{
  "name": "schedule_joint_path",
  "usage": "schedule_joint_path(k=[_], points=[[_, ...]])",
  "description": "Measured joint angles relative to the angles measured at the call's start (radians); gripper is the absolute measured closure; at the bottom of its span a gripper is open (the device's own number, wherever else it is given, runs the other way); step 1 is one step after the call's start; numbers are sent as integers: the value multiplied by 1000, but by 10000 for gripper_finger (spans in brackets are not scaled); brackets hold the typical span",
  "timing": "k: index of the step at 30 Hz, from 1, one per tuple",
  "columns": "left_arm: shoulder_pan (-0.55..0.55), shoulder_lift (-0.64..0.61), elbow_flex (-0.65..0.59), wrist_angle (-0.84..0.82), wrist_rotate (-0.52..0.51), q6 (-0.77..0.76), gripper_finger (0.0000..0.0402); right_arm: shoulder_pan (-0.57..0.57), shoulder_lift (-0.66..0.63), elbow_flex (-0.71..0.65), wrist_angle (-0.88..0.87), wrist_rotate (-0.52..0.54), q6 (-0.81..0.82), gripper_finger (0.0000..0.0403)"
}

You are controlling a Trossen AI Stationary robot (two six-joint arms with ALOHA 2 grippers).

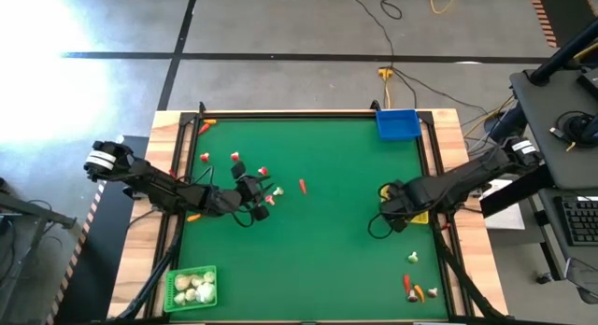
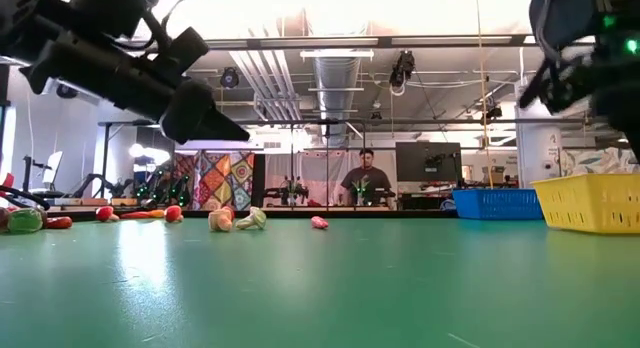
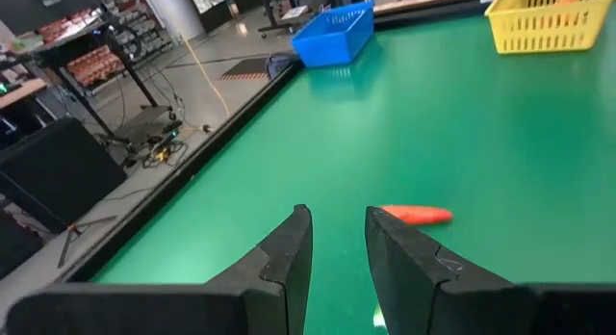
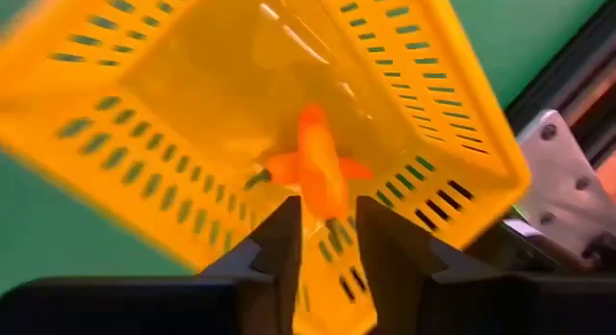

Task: Sort produce into baskets
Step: Put the yellow chili into the yellow bin, then put the red chili into the yellow bin

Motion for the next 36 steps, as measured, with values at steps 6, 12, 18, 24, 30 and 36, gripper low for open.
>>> schedule_joint_path(k=[6, 12, 18, 24, 30, 36], points=[[0, 6, 55, 0, 0, 75, 318, -2, 4, 235, -72, 17, -47, 262], [1, 37, 123, 5, 0, 193, 318, 2, 14, 370, 214, 395, -191, 251], [19, 114, 168, -1, -11, 324, 318, -20, 135, 250, 806, 515, -542, 252], [51, 171, 204, 3, -38, 363, 318, -56, 398, 98, 1355, 527, -659, 236], [78, 164, 201, 16, -37, 369, 318, -128, 646, 73, 1672, 656, -732, 214], [97, 158, 198, 26, -37, 369, 318, -193, 754, 156, 1691, 630, -696, 215]])
